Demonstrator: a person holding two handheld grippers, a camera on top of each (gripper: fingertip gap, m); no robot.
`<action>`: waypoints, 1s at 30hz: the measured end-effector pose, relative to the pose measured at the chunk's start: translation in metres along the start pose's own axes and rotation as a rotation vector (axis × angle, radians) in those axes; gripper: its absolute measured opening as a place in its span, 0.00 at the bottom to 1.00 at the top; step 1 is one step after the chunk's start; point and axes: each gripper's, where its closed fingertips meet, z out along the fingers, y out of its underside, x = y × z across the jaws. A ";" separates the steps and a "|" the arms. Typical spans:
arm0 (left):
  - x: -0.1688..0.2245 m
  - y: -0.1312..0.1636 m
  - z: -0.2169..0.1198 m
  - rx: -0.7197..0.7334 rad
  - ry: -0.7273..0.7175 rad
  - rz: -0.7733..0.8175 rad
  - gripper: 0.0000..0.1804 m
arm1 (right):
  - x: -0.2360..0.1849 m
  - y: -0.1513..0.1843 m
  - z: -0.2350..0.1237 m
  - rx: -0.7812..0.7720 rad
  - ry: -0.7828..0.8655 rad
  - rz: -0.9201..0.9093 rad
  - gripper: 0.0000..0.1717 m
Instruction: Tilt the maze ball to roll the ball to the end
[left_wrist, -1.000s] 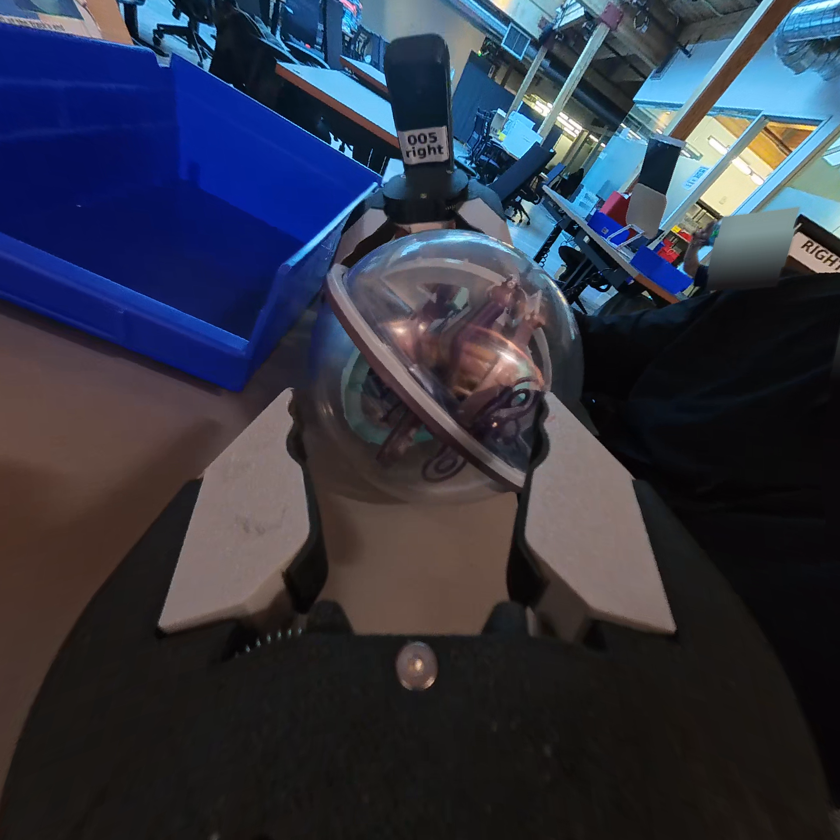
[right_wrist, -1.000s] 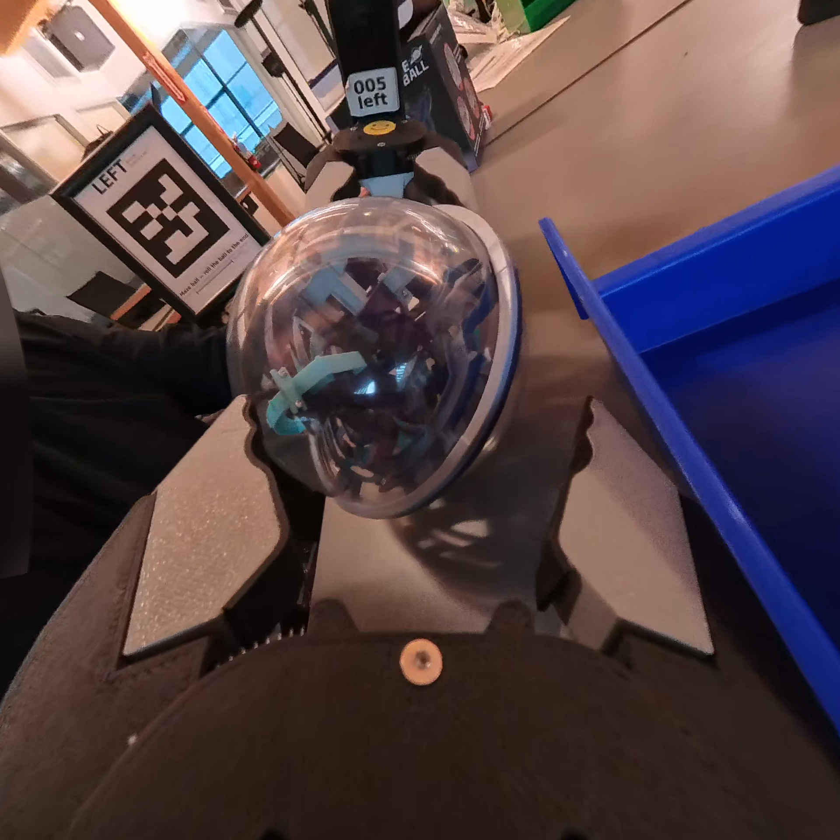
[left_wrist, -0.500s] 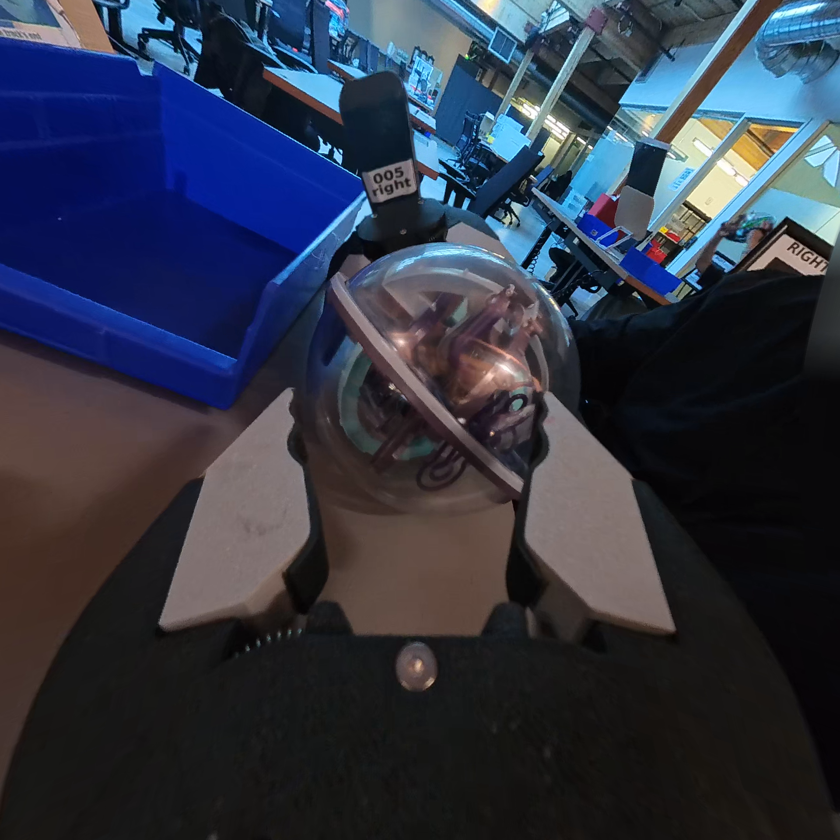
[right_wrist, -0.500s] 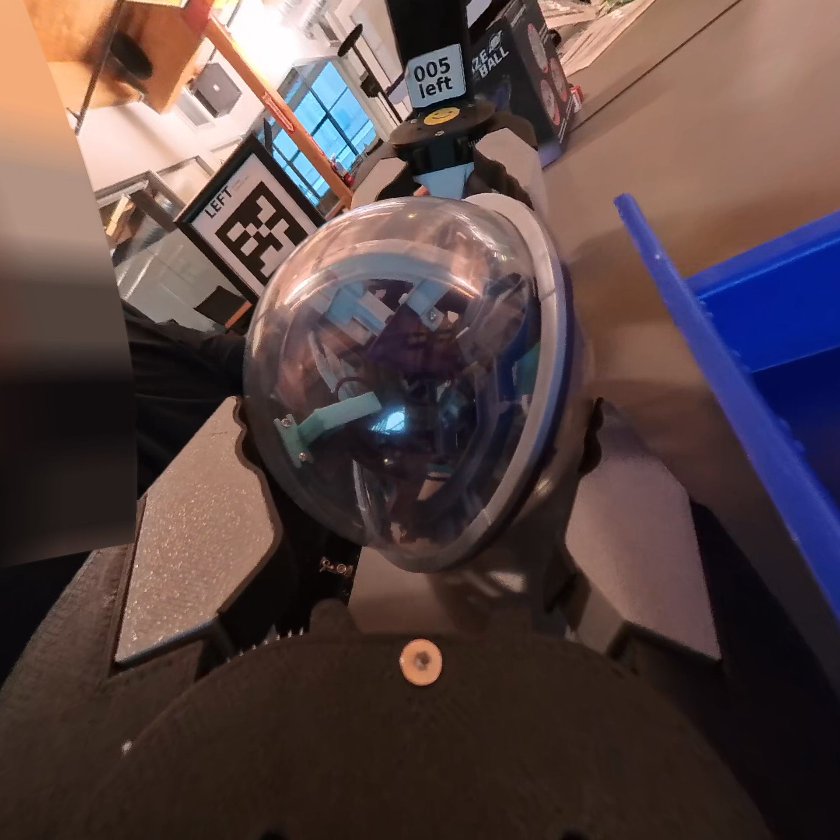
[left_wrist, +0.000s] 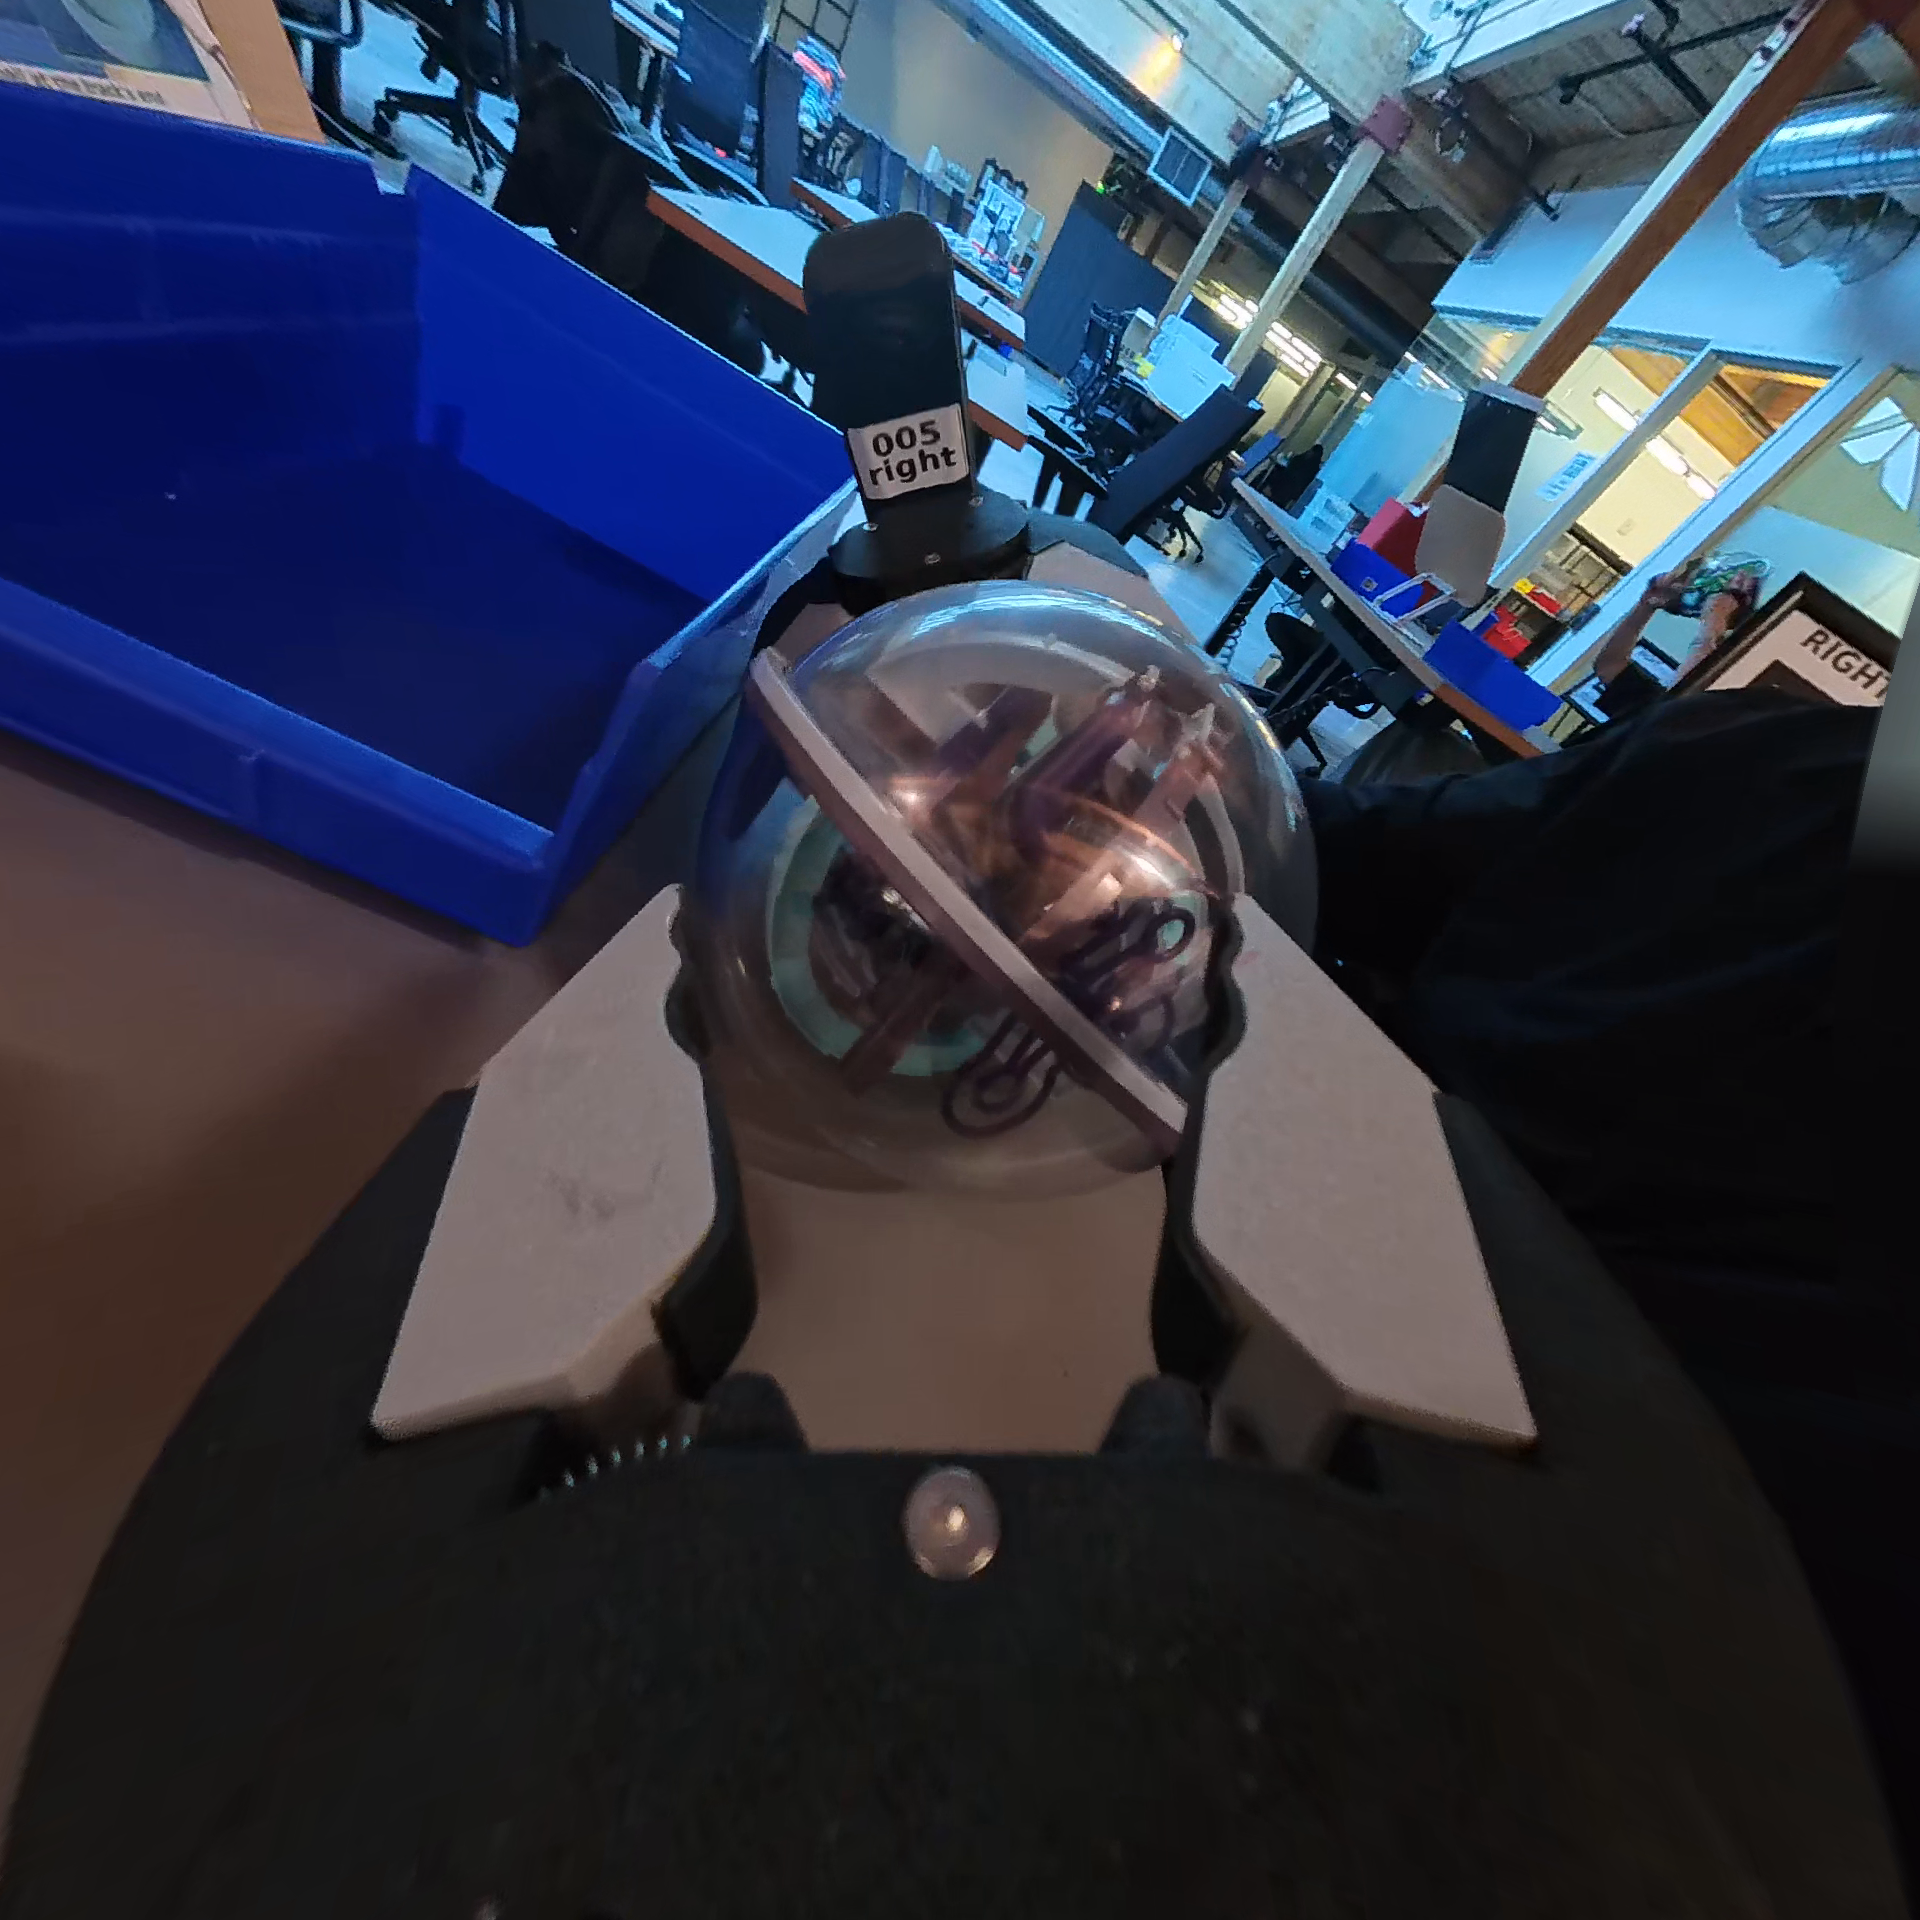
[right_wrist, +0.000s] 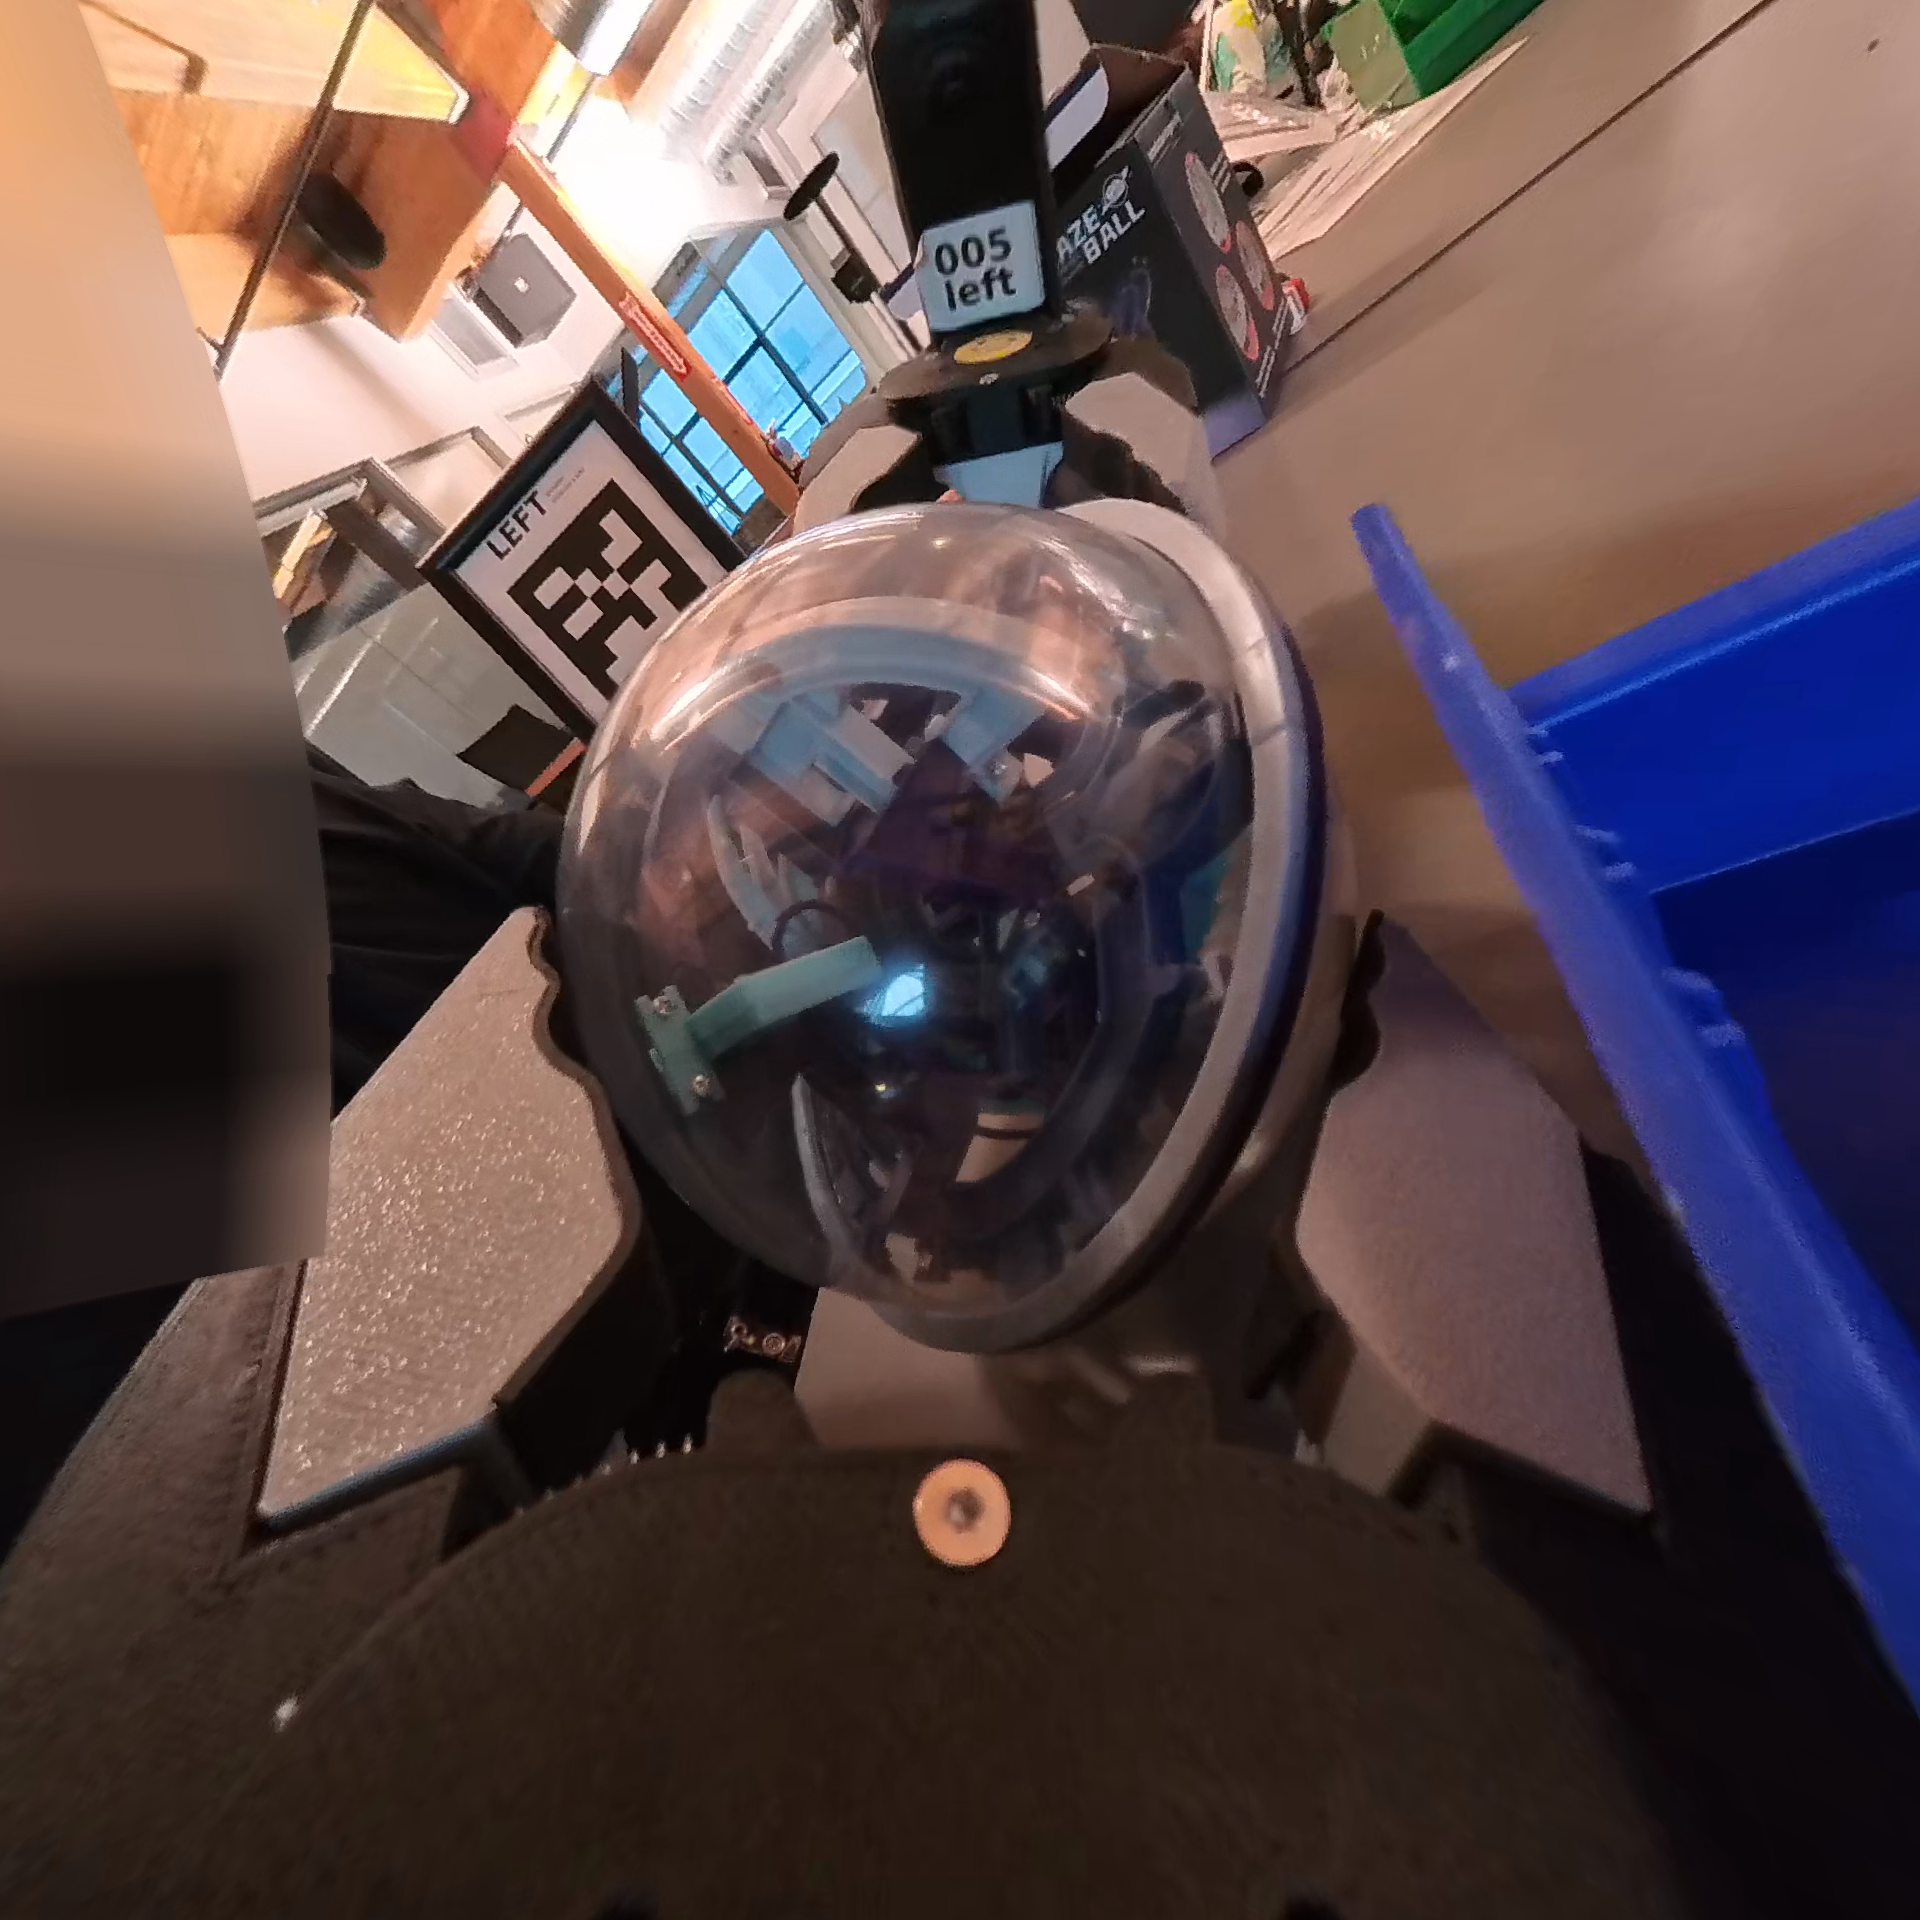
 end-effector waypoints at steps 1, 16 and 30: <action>0.000 0.001 -0.001 0.000 -0.005 -0.002 0.53 | 0.000 -0.001 -0.001 0.005 0.000 0.002 0.81; 0.021 0.043 0.007 0.015 -0.118 -0.152 0.60 | -0.002 0.004 0.002 -0.008 -0.017 0.013 0.83; 0.018 0.030 0.016 0.062 -0.096 -0.098 0.60 | -0.003 0.016 -0.007 -0.057 -0.024 -0.031 0.84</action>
